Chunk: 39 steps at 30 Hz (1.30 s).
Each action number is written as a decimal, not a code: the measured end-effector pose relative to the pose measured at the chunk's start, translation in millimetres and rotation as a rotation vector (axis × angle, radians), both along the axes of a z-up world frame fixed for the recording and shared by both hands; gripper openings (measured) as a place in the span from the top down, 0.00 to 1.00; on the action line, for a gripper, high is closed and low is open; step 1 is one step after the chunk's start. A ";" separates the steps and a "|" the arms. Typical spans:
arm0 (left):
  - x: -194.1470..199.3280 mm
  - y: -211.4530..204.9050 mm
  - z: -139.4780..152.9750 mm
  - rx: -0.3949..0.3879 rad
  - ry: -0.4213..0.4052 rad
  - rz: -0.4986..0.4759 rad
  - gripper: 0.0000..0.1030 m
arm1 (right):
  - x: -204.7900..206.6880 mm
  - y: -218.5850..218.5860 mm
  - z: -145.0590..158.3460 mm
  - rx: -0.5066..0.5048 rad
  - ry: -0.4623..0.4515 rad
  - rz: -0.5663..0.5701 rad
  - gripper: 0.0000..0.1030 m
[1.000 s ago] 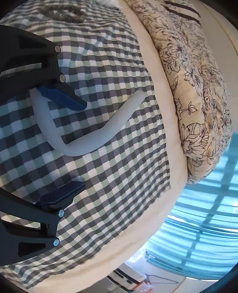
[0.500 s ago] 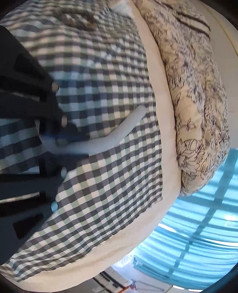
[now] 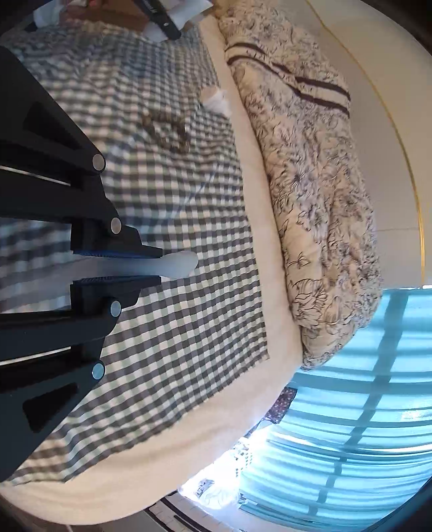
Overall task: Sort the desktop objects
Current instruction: 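Carry the tube and cylinder cup into the cardboard box and release both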
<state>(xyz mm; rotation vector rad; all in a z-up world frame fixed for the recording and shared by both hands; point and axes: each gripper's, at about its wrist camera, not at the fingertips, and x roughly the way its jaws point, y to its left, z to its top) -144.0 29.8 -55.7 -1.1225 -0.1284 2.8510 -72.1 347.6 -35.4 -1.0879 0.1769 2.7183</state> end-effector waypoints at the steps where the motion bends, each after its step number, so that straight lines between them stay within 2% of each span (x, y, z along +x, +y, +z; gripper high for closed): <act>1: 6.1 0.0 4.5 0.001 -0.004 -0.008 0.57 | 7.1 -3.6 7.6 -0.010 0.008 0.011 0.92; 11: 73.9 -13.1 67.6 -0.023 0.058 -0.048 0.57 | 61.9 -57.0 71.0 0.020 0.098 0.075 0.92; 15: 89.2 -27.6 81.3 -0.051 0.051 -0.020 0.57 | 74.6 -83.6 85.1 0.019 0.110 0.121 0.92; 24: 128.2 -71.7 110.5 -0.059 0.053 0.040 0.57 | 103.4 -147.0 106.8 0.015 0.113 0.228 0.92; 28: 144.7 -100.6 127.8 -0.070 0.070 0.058 0.57 | 108.0 -180.1 119.6 0.005 0.127 0.271 0.91; 31: 150.7 -122.5 137.6 -0.113 0.073 0.070 0.57 | 108.5 -205.8 130.8 -0.004 0.141 0.310 0.91; 39: 145.3 -190.5 151.7 -0.140 0.066 0.138 0.57 | 92.4 -280.5 152.5 0.002 0.160 0.421 0.91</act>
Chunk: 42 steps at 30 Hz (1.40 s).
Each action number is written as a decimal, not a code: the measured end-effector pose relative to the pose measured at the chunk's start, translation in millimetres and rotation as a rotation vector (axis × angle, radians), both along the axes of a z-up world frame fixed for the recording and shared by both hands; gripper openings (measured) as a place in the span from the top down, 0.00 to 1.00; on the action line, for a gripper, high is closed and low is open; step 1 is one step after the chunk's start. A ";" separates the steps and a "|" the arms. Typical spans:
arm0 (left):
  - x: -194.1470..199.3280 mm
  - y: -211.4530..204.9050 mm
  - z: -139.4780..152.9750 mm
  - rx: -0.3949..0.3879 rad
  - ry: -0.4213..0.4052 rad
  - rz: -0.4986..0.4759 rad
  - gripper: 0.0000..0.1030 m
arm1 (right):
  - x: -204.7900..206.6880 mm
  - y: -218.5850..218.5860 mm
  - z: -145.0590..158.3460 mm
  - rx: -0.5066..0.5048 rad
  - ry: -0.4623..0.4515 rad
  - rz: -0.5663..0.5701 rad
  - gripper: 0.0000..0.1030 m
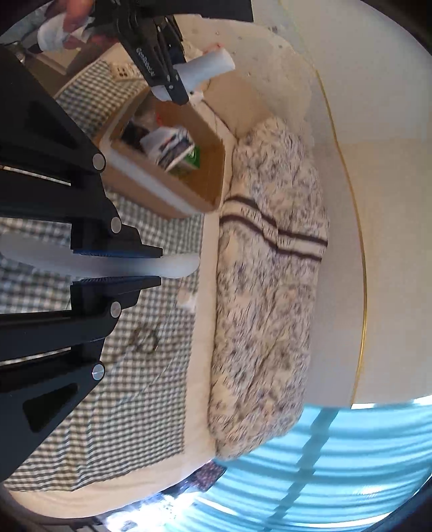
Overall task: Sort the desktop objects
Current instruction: 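Carry the tube and cylinder cup into the cardboard box and release both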
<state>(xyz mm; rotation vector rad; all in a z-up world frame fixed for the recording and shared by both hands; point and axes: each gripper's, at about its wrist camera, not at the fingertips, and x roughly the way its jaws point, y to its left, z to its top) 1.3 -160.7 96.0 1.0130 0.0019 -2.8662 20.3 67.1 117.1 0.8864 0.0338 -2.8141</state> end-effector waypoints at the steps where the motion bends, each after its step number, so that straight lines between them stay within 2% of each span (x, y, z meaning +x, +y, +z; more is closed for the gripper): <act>1: -2.0 -7.4 -0.6 -0.002 -0.002 0.004 0.57 | -1.9 -7.7 0.8 0.000 0.001 0.011 0.91; 9: -29.9 -56.9 -24.6 0.029 -0.030 0.038 0.57 | -31.8 -84.5 -7.2 0.013 -0.013 0.112 0.91; 14: -51.7 -81.6 -48.8 0.072 -0.063 0.048 0.57 | -52.7 -122.6 -28.3 0.012 -0.061 0.145 0.91; 19: -73.7 -92.8 -72.1 0.033 -0.102 0.028 0.57 | -76.4 -155.2 -53.1 -0.002 -0.100 0.178 0.90; 24: -90.8 -102.6 -82.5 0.060 -0.108 0.022 0.57 | -104.0 -180.4 -75.4 -0.031 -0.144 0.206 0.90; 26: -97.8 -101.8 -85.3 0.072 -0.116 -0.002 0.54 | -116.9 -185.5 -80.1 -0.063 -0.173 0.222 0.88; 27: -100.4 -101.5 -85.6 0.081 -0.120 -0.013 0.43 | -121.9 -186.7 -81.0 -0.077 -0.181 0.224 0.88; 28: -101.9 -100.9 -85.2 0.095 -0.120 -0.025 0.24 | -125.3 -187.4 -80.8 -0.081 -0.178 0.221 0.83; 30: -102.2 -101.6 -83.7 0.072 -0.112 0.006 0.01 | -130.9 -185.1 -75.1 -0.081 -0.139 0.206 0.53; 31: -99.9 -101.8 -81.4 0.064 -0.098 0.004 0.00 | -130.4 -181.6 -69.7 -0.093 -0.098 0.211 0.31; 32: -98.8 -101.2 -80.0 0.056 -0.094 0.001 0.00 | -129.1 -178.7 -64.6 -0.104 -0.066 0.217 0.28; 36: -87.9 -97.8 -72.1 0.007 -0.091 0.041 0.00 | -125.0 -155.7 -45.3 -0.111 0.003 0.237 0.28; 40: -72.8 -84.7 -60.5 0.020 -0.080 0.076 0.00 | -123.3 -112.9 -40.3 -0.156 0.001 0.241 0.27; 42: -66.6 -72.8 -54.3 0.032 -0.067 0.096 0.00 | -119.8 -77.0 -41.2 -0.161 -0.015 0.228 0.27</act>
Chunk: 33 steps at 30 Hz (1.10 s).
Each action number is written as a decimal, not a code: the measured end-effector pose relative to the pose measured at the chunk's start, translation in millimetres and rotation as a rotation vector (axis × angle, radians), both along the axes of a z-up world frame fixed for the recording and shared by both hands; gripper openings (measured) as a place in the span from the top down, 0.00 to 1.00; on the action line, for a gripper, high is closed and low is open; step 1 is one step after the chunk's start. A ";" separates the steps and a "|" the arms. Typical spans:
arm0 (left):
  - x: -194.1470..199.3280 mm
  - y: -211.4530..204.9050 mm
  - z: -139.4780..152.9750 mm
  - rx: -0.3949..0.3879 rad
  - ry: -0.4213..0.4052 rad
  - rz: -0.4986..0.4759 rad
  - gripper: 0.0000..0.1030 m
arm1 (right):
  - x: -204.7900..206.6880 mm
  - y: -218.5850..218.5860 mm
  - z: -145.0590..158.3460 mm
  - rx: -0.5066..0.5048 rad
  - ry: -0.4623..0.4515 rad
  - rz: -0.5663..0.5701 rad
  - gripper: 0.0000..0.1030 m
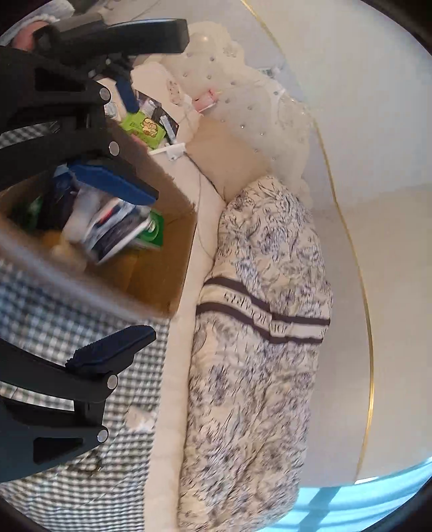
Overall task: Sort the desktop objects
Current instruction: 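Move both open tools toward the bead bracelet and white plush toy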
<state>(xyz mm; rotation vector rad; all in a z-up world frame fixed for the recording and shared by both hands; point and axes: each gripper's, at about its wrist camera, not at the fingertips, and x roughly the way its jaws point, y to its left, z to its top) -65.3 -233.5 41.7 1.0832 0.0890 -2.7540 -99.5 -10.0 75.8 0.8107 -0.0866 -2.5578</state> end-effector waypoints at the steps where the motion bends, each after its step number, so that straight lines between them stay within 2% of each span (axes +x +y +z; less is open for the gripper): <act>1: 2.2 12.0 3.0 0.010 0.008 0.002 0.00 | 1.1 18.3 -0.8 0.002 -0.004 -0.016 0.27; 4: -3.8 49.5 8.4 0.043 0.011 -0.024 0.00 | 5.5 75.4 -5.2 0.003 -0.048 -0.052 0.27; 10: -38.3 143.4 8.7 0.142 0.023 -0.082 0.00 | 9.4 196.1 -21.3 0.064 -0.107 -0.244 0.27; 15: -80.0 211.0 -12.4 0.126 0.001 -0.159 0.00 | -4.7 251.6 -52.3 0.058 -0.153 -0.357 0.27; 20: -117.7 250.3 -43.9 0.088 -0.030 -0.194 0.00 | -35.2 259.7 -103.2 0.061 -0.228 -0.369 0.27; 25: -147.8 264.5 -75.5 0.090 -0.064 -0.184 0.00 | -75.1 257.2 -149.3 0.077 -0.304 -0.395 0.27; 33: -186.9 275.3 -114.3 0.072 -0.072 -0.182 0.00 | -106.7 246.9 -195.5 0.093 -0.362 -0.408 0.27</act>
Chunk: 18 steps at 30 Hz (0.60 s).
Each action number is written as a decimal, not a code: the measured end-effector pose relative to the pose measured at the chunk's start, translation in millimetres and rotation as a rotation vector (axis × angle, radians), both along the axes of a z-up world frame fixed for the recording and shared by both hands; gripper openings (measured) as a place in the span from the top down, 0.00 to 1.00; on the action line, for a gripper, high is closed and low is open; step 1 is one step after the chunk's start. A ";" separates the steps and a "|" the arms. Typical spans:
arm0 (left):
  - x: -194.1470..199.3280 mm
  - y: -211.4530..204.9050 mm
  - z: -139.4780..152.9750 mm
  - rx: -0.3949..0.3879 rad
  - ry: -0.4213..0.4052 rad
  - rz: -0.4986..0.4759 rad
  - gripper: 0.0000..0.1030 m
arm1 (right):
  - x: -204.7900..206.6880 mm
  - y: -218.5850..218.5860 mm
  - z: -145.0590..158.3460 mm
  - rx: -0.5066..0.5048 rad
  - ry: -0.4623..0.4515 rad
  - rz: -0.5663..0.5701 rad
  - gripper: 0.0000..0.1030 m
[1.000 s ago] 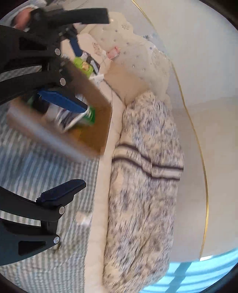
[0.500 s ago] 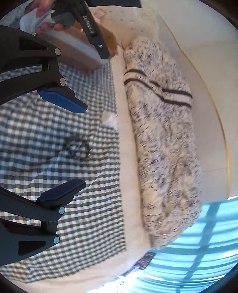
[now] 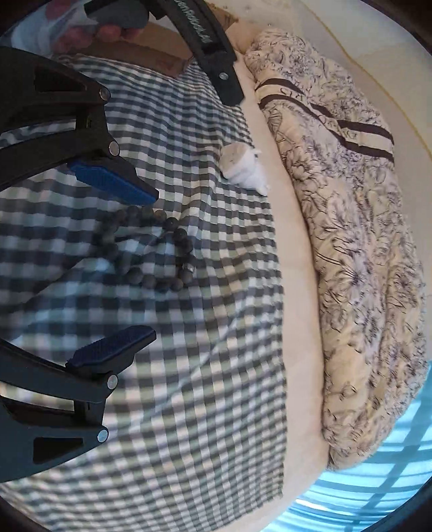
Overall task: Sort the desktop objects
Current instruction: 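Move both open tools toward the bead bracelet and white plush toy, then grasp the dark bead bracelet with the right tool while the left tool grasps the white plush toy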
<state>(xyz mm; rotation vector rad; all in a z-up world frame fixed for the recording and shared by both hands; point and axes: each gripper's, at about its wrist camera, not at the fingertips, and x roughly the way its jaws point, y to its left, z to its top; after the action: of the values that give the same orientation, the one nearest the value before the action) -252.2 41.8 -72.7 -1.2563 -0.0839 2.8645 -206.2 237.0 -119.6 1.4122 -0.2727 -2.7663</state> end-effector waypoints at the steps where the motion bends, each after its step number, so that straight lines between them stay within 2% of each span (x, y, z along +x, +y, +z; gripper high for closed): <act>1: -3.4 1.8 -4.0 0.000 -0.004 -0.004 0.00 | -3.9 -2.7 -6.6 0.019 -0.015 -0.008 0.27; 3: -11.2 5.4 -12.8 -0.013 -0.006 0.002 0.00 | -8.6 -6.7 -16.4 0.060 -0.025 -0.024 0.27; 6: -23.5 12.9 -29.2 -0.017 -0.008 0.007 0.00 | -9.3 -11.9 -20.6 0.089 0.014 -0.028 0.25; 8: -32.0 16.2 -37.3 -0.020 -0.007 0.007 0.00 | -8.8 -14.9 -23.7 0.099 0.039 -0.029 0.18; 11: -41.4 19.7 -47.5 -0.018 0.001 0.017 0.00 | -2.9 -22.1 -26.1 0.144 0.089 -0.029 0.16; 15: -51.5 29.1 -58.3 -0.015 0.004 -0.003 0.00 | -3.0 -19.5 -25.7 0.116 0.100 -0.027 0.15; 18: -62.7 40.0 -66.3 -0.062 -0.015 -0.019 0.00 | 0.0 -18.7 -25.1 0.092 0.121 -0.010 0.14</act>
<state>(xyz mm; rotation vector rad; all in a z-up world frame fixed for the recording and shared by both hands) -314.9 81.8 -138.9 -1.2824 0.0161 2.8626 -206.2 218.3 -144.7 1.2564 -0.1513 -2.8930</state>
